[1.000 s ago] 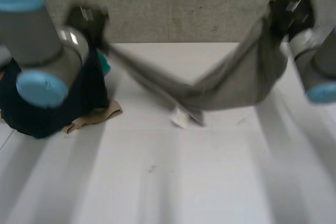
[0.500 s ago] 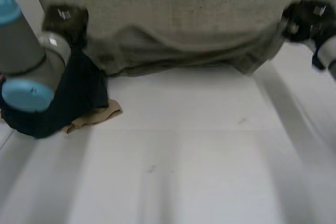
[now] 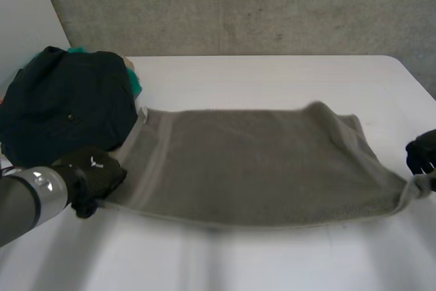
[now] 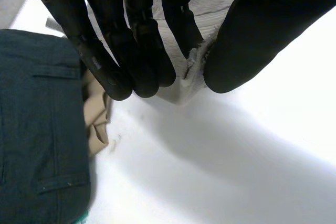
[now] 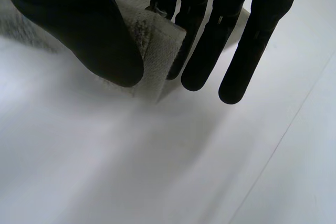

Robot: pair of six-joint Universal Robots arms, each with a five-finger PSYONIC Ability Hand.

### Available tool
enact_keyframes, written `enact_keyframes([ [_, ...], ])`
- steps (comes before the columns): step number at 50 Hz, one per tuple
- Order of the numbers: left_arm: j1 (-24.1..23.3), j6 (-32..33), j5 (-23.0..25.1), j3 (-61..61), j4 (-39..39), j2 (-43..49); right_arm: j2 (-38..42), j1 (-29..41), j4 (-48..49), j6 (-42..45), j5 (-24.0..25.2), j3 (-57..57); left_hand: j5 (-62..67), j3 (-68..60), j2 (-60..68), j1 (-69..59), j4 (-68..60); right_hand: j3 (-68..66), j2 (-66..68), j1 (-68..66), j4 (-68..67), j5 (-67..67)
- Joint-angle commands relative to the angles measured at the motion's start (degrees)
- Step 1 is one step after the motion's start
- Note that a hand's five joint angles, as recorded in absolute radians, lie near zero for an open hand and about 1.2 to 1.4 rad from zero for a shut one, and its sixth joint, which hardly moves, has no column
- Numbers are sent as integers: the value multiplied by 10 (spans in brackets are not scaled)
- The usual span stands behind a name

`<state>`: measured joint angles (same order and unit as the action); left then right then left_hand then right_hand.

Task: Fold the laundry.

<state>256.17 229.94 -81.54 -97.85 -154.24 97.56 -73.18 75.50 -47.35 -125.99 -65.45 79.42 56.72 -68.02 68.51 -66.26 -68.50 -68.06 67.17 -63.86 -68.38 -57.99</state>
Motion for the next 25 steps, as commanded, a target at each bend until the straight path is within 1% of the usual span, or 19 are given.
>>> enact_keyframes([
  [1, -11, 42, -5, 86, -6, 64, 45, 13, 39, -23, -4, -37, 133, -120, 115, -137, -115, -119, 128, -161, -116, -120],
  [4, -29, 22, -20, 144, -27, 107, 68, 32, 83, -50, -6, -51, 133, -120, 115, -137, -115, -119, 128, -161, -116, -120],
  [5, -42, 4, -31, 190, -43, 138, 80, 46, 113, -67, -6, -65, 133, -120, 115, -137, -115, -119, 128, -161, -116, -120],
  [8, -54, -23, -49, 272, -64, 183, 95, 62, 166, -106, -9, -93, 133, -120, 115, -137, -115, -119, 128, -161, -116, -120],
  [9, -61, -40, -63, 335, -76, 213, 100, 71, 204, -141, -14, -115, 133, -120, 115, -137, -115, -119, 128, -161, -116, -120],
  [11, -64, -53, -75, 403, -86, 241, 101, 79, 250, -180, -24, -142, 133, -120, 115, -137, -115, -119, 128, -161, -116, -120],
  [12, -66, -63, -91, 478, -98, 263, 98, 84, 295, -224, -34, -169, 133, -120, 115, -137, -115, -119, 128, -161, -116, -120],
  [14, -67, -77, -104, 552, -113, 278, 93, 90, 349, -268, -47, -195, 133, -120, 115, -137, -115, -119, 128, -161, -116, -120],
  [15, -67, -91, -116, 620, -131, 286, 84, 91, 407, -312, -61, -219, 133, -120, 115, -137, -115, -119, 128, -161, -116, -120],
  [17, -65, -111, -125, 685, -158, 293, 72, 93, 470, -358, -78, -234, 133, -120, 115, -137, -115, -119, 128, -161, -116, -120],
  [18, -64, -122, -127, 713, -174, 295, 64, 93, 503, -380, -86, -240, 133, -120, 115, -137, -115, -119, 128, -161, -116, -120],
  [19, -62, -147, -127, 757, -208, 297, 49, 93, 568, -420, -105, -247, 133, -120, 115, -137, -115, -119, 128, -161, -116, -120],
  [22, -60, -182, -110, 795, -263, 297, 33, 94, 667, -476, -132, -247, 133, -120, 115, -137, -115, -119, 128, -161, -116, -120],
  [23, -59, -202, -99, 803, -290, 297, 30, 92, 718, -500, -143, -252, 133, -120, 115, -137, -115, -119, 128, -161, -116, -120],
  [25, -59, -215, -86, 803, -305, 296, 31, 91, 744, -510, -144, -254, 133, -120, 115, -137, -115, -119, 128, -161, -116, -120],
])
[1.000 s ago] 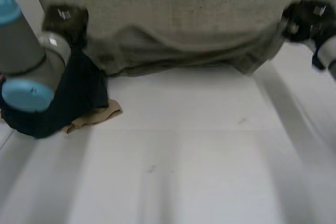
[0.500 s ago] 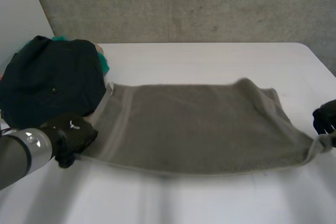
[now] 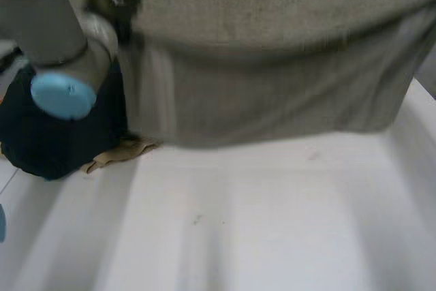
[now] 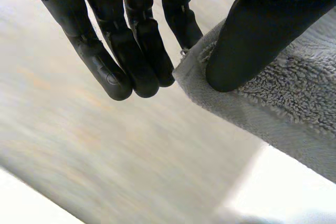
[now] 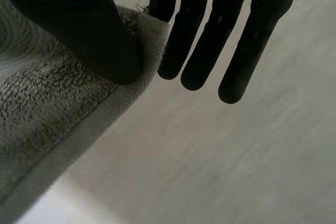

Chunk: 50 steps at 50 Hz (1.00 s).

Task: Fold the laundry.

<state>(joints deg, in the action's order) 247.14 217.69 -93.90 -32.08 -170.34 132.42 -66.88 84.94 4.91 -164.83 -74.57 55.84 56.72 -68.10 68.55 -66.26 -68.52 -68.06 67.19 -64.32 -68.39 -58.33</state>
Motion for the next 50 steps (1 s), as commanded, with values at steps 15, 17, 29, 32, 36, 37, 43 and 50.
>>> enact_keyframes([
  [15, 57, -140, 38, -60, -172, -57, 58, 15, -29, -67, 17, -46, 133, -119, 114, -137, -115, -119, 128, -157, -116, -117],
  [17, 54, -140, 47, -112, -173, -54, 76, 18, -67, -45, 23, -36, 133, -119, 114, -137, -115, -119, 128, -157, -116, -117],
  [29, 31, -97, 31, -329, -116, -50, 142, 31, -155, 151, 55, 84, 133, -119, 114, -137, -115, -119, 128, -157, -116, -117],
  [32, 27, -76, 24, -380, -74, -77, 136, 22, -202, 202, 49, 112, 133, -119, 114, -137, -115, -119, 128, -157, -116, -117],
  [36, 22, -47, 17, -455, -23, -133, 97, -3, -289, 269, 33, 148, 133, -119, 114, -137, -115, -119, 128, -157, -116, -117],
  [37, 22, -38, 16, -472, -12, -147, 84, -9, -310, 285, 27, 157, 133, -119, 114, -137, -115, -119, 128, -157, -116, -117],
  [43, 20, 51, -5, -587, 114, -254, -3, -71, -469, 440, -7, 222, 133, -119, 114, -137, -115, -119, 128, -157, -116, -117],
  [50, 26, 81, 17, -602, 191, -270, -24, -96, -489, 532, 10, 234, 133, -119, 114, -137, -115, -119, 128, -157, -116, -117],
])
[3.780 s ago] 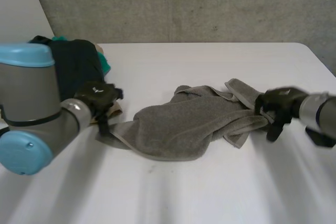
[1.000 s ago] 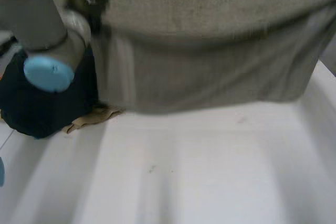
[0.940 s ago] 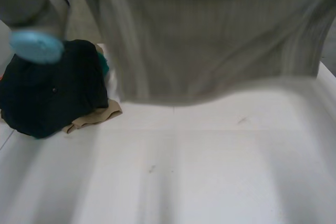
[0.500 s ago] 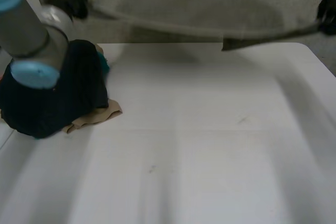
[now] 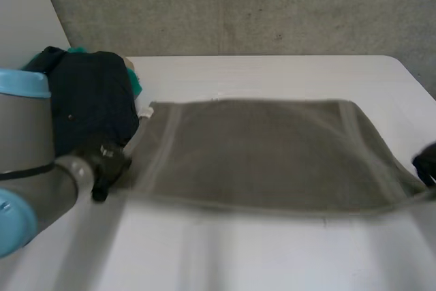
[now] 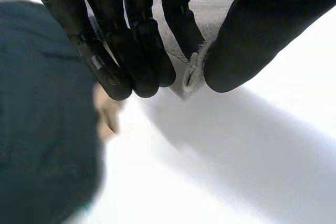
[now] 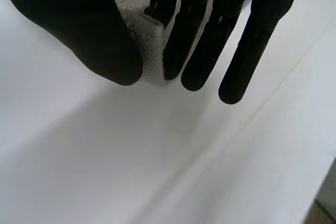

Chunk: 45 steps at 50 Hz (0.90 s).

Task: Fold the laundry.

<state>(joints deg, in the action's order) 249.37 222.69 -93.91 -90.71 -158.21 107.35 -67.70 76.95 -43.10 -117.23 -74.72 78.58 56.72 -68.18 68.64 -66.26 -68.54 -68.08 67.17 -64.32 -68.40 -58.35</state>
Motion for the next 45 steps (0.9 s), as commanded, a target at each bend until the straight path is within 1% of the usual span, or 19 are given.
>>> enact_keyframes([
  [1, 3, 29, 20, -8, 68, -15, -12, -14, 0, 45, 13, 3, 133, -118, 114, -137, -115, -119, 128, -157, -116, -116],
  [4, -3, 10, 19, 54, 47, 26, 16, 1, 46, -16, 25, -12, 133, -118, 114, -137, -115, -119, 128, -157, -116, -116],
  [7, -13, -26, 13, 121, 26, 65, 35, 14, 86, -49, 37, -22, 133, -118, 114, -137, -115, -119, 128, -157, -116, -116],
  [8, -15, -35, 10, 140, 21, 78, 48, 21, 120, -74, 44, -28, 133, -118, 114, -137, -115, -119, 128, -157, -116, -116],
  [10, -20, -48, 6, 177, 14, 104, 61, 25, 152, -92, 45, -35, 133, -118, 114, -137, -115, -119, 128, -157, -116, -116],
  [13, -32, -71, -14, 276, 2, 170, 84, 34, 221, -132, 39, -49, 133, -118, 114, -137, -115, -119, 128, -157, -116, -116],
  [15, -35, -74, -21, 315, 1, 196, 97, 38, 257, -154, 34, -58, 133, -118, 114, -137, -115, -119, 128, -157, -116, -116],
  [23, -56, -65, -63, 507, -9, 322, 145, 55, 367, -201, 20, -101, 133, -118, 114, -137, -115, -119, 128, -157, -116, -116],
  [27, -59, -45, -74, 591, -10, 373, 172, 62, 412, -210, 5, -128, 133, -118, 114, -137, -115, -119, 128, -157, -116, -116],
  [31, -64, -18, -73, 655, -10, 415, 196, 72, 448, -220, -2, -154, 133, -118, 114, -137, -115, -119, 128, -157, -116, -116],
  [32, -69, -10, -71, 674, -10, 430, 207, 77, 457, -228, -3, -163, 133, -118, 114, -137, -115, -61, 70, -98, -57, -58],
  [33, -71, -7, -69, 681, -10, 435, 212, 80, 461, -232, -3, -169, 133, -118, 114, -137, -115, 85, -76, 47, 88, 88],
  [34, -72, -4, -68, 690, -11, 441, 217, 83, 465, -236, -4, -174, 133, -118, 114, -137, -115, 168, -159, 130, 171, 171],
  [35, -76, 0, -71, 703, -14, 451, 231, 88, 471, -241, -8, -187, 133, -118, 114, -137, -115, 337, -328, 299, 340, 340],
  [36, -77, 0, -72, 708, -17, 454, 238, 91, 471, -243, -11, -193, 0, 15, -19, -4, 18, 512, -503, 474, 515, 514],
  [37, -78, 1, -75, 712, -18, 457, 243, 92, 473, -244, -17, -201, -220, 234, -239, 215, 238, 581, -572, 543, 584, 584],
  [38, -82, 0, -81, 714, -23, 459, 251, 94, 472, -247, -33, -211, -567, 582, -586, 563, 585, 581, -572, 543, 584, 584],
  [41, -97, -2, -94, 704, -33, 454, 245, 95, 458, -255, -64, -215, -567, 582, -586, 563, 585, 581, -572, 543, 584, 584],
  [45, -104, -11, -102, 662, -48, 426, 203, 91, 407, -291, -70, -186, -567, 582, -586, 563, 585, 581, -572, 543, 584, 584],
])
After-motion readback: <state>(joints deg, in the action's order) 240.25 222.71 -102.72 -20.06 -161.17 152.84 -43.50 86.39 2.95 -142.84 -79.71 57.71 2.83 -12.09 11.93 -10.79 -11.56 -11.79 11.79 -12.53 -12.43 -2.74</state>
